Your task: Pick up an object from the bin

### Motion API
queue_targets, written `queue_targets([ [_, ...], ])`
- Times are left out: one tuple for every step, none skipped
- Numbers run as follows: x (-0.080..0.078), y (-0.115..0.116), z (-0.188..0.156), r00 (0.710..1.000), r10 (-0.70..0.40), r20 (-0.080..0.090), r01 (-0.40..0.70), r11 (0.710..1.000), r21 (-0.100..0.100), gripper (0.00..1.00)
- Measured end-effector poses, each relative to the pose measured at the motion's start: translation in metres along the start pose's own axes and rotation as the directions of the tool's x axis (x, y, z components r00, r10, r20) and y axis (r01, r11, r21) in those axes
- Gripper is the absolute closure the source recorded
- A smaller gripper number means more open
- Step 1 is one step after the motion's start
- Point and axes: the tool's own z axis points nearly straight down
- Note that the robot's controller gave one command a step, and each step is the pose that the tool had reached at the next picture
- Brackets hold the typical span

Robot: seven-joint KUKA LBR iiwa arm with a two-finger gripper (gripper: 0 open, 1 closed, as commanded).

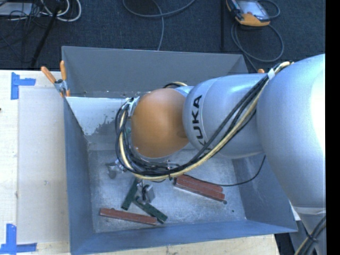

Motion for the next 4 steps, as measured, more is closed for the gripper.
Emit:
queue_targets([
  [-0.0190, -0.0277, 0.0212, 0.997, -0.075, 0.004, 0.075, 0.997, -0.001, 1.00],
  [-0.0190, -0.0277, 0.0212, 0.997, -0.074, 0.004, 0.074, 0.997, -0.001, 1.00],
  [-0.0187, -0.0275, 0.0195, 0.997, -0.073, 0.004, 0.073, 0.997, -0.002, 1.00],
  [-0.0186, -0.0275, 0.0145, 0.997, -0.072, 0.003, 0.072, 0.997, -0.001, 1.00],
])
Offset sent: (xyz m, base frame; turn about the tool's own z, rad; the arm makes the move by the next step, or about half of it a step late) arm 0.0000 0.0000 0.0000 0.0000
